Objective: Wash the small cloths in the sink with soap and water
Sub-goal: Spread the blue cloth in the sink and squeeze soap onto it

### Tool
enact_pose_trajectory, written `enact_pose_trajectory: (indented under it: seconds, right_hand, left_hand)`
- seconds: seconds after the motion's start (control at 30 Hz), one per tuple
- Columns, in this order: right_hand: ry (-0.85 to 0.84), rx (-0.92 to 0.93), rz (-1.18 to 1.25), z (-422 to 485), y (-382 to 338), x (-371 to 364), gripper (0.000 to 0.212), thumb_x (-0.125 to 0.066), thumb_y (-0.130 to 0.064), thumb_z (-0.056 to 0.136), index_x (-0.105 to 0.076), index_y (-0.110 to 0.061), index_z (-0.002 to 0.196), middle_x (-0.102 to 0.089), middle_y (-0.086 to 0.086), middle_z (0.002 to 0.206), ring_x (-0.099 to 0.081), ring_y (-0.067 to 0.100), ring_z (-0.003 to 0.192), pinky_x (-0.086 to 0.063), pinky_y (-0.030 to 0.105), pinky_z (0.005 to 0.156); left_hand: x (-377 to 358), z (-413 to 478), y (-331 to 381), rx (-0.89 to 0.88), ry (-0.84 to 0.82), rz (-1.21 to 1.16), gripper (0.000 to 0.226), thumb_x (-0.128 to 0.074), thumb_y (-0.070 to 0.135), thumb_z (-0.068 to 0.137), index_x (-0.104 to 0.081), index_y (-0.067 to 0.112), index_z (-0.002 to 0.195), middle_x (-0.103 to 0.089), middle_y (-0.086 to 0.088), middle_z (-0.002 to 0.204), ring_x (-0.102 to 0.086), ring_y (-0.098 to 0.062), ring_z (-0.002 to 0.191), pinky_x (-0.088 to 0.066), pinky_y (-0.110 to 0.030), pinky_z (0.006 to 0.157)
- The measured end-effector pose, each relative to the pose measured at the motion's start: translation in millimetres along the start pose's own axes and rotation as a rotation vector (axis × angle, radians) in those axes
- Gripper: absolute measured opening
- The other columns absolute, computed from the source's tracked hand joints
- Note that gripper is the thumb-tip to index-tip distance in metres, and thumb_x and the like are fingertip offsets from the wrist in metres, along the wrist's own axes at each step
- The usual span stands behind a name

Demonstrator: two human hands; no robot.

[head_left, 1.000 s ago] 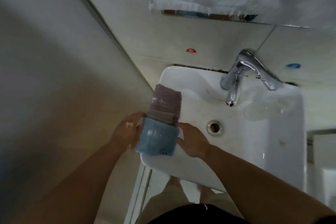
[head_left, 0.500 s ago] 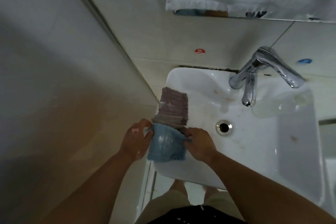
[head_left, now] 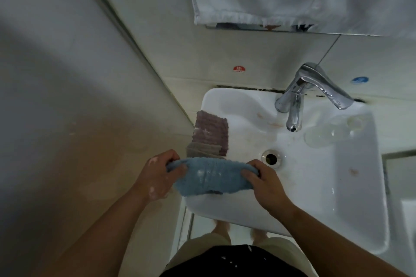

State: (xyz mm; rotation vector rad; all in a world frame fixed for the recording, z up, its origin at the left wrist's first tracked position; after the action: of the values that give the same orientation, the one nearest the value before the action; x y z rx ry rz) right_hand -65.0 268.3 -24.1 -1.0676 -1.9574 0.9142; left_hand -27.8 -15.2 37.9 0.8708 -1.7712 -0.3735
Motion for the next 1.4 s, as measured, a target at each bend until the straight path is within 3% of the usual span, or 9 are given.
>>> enact_pose_trajectory:
  seconds: [0.27,0.37,0.47,0.67,0.83,0.97,1.13,1.27,1.4]
  right_hand:
    - [0.112,-0.129,0.063,-22,30,74,0.019,-0.058,-0.028,0.101,-0.058,-0.036,0.118,-0.065,-0.009,0.115,-0.063,0.014,0.108,-0.056,0.034,0.096]
    - [0.103,-0.149,0.043,-28,47,101,0.032,-0.057,-0.028,0.102,-0.056,-0.042,0.131,-0.061,-0.01,0.121,-0.06,0.013,0.11,-0.055,0.039,0.098]
    - [0.074,-0.122,-0.026,-28,61,124,0.028,-0.06,-0.011,0.099,-0.069,-0.033,0.114,-0.061,-0.012,0.119,-0.061,0.011,0.106,-0.055,0.028,0.089]
    - [0.049,-0.042,-0.412,2,82,139,0.06,-0.069,-0.001,0.083,-0.057,-0.021,0.138,-0.046,-0.007,0.124,-0.054,0.015,0.104,-0.048,0.029,0.098]
    - [0.076,-0.086,-0.517,21,91,132,0.064,-0.062,-0.004,0.087,-0.045,-0.018,0.148,-0.037,0.001,0.143,-0.051,0.024,0.122,-0.041,0.026,0.103]
    - [0.156,-0.109,-0.545,9,72,133,0.06,-0.066,-0.016,0.091,-0.043,-0.016,0.146,-0.036,0.002,0.145,-0.058,0.025,0.114,-0.051,0.033,0.095]
    - [0.369,0.112,-0.195,-41,-22,143,0.045,-0.071,-0.021,0.091,-0.054,-0.027,0.132,-0.062,-0.016,0.121,-0.065,0.004,0.102,-0.057,0.015,0.078]
    - [0.342,0.092,0.328,-50,-103,163,0.034,-0.066,-0.008,0.093,-0.061,-0.021,0.124,-0.076,-0.003,0.106,-0.073,0.015,0.093,-0.061,0.032,0.074]
    - [0.329,-0.005,0.583,-40,-138,174,0.01,-0.064,-0.003,0.09,-0.071,-0.009,0.092,-0.077,0.009,0.09,-0.068,0.021,0.078,-0.053,0.035,0.069]
  left_hand:
    - [-67,13,38,0.094,-0.454,-0.471,0.037,-0.073,0.025,0.092,-0.058,0.034,0.125,-0.067,0.011,0.125,-0.065,-0.008,0.113,-0.053,-0.029,0.095]
    - [-107,28,44,0.068,-0.434,-0.335,0.025,-0.07,0.021,0.093,-0.068,0.039,0.11,-0.065,0.012,0.121,-0.061,-0.008,0.113,-0.05,-0.024,0.093]
    - [-139,44,47,0.077,-0.433,-0.266,0.024,-0.071,0.015,0.092,-0.074,0.038,0.096,-0.066,0.004,0.116,-0.063,-0.014,0.109,-0.052,-0.027,0.09]
    - [-176,84,50,-0.123,-0.436,0.032,0.06,-0.075,0.002,0.083,-0.057,0.028,0.133,-0.048,0.002,0.124,-0.051,-0.015,0.11,-0.037,-0.012,0.09]
    - [-190,101,49,-0.178,-0.286,0.165,0.067,-0.073,0.003,0.082,-0.051,0.02,0.144,-0.044,-0.005,0.132,-0.053,-0.021,0.112,-0.042,-0.024,0.1]
    - [-195,96,43,-0.135,-0.227,0.194,0.071,-0.076,0.013,0.084,-0.047,0.03,0.146,-0.033,-0.003,0.136,-0.053,-0.021,0.109,-0.044,-0.024,0.1]
    - [-196,90,34,-0.103,-0.224,0.208,0.072,-0.075,0.013,0.085,-0.045,0.033,0.148,-0.025,-0.003,0.142,-0.054,-0.024,0.112,-0.045,-0.034,0.108]
    - [-195,91,36,-0.069,-0.23,0.192,0.072,-0.076,0.017,0.086,-0.044,0.035,0.148,-0.022,-0.002,0.145,-0.055,-0.026,0.115,-0.043,-0.036,0.11]
    - [-196,90,39,-0.068,-0.226,0.222,0.072,-0.075,0.02,0.086,-0.042,0.034,0.149,-0.021,-0.004,0.147,-0.055,-0.028,0.118,-0.042,-0.036,0.111]
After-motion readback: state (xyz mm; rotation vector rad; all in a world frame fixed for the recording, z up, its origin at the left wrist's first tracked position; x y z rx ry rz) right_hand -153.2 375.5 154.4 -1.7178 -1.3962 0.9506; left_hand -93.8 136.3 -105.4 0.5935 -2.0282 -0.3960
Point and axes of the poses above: each hand's wrist, its own z-axis towards the middle knuckle, its own x-axis out of the back of the hand, y = z × x, the point moved 3 cm from there along z, towards the middle knuckle
